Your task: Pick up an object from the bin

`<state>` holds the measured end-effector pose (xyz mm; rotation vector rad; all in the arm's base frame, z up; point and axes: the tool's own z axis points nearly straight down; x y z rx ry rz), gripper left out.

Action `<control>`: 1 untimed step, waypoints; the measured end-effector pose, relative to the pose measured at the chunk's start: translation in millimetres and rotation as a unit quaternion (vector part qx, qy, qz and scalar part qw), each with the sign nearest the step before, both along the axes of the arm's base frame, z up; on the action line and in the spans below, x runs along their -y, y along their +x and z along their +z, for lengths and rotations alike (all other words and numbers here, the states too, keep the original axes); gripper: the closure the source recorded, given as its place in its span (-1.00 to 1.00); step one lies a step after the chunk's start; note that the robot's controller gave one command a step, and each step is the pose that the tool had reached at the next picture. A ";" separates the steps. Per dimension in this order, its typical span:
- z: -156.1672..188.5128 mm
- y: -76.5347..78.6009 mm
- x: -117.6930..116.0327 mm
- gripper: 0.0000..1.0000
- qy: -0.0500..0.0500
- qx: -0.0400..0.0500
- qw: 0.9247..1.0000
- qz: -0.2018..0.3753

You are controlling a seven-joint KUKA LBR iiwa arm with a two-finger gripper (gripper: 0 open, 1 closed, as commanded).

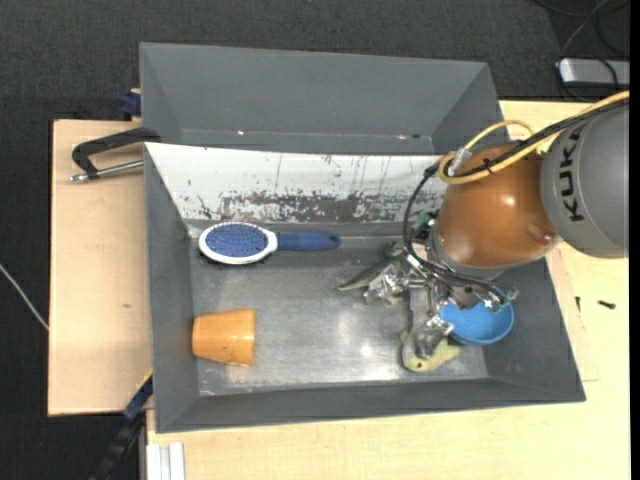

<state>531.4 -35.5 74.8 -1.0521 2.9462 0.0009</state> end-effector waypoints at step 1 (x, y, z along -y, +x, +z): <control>1.5 27.9 26.9 -1.00 -0.002 -0.003 0.996 0.085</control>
Offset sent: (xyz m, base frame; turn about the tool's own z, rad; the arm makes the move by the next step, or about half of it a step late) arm 0.0254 -0.0279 -0.0011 -0.1741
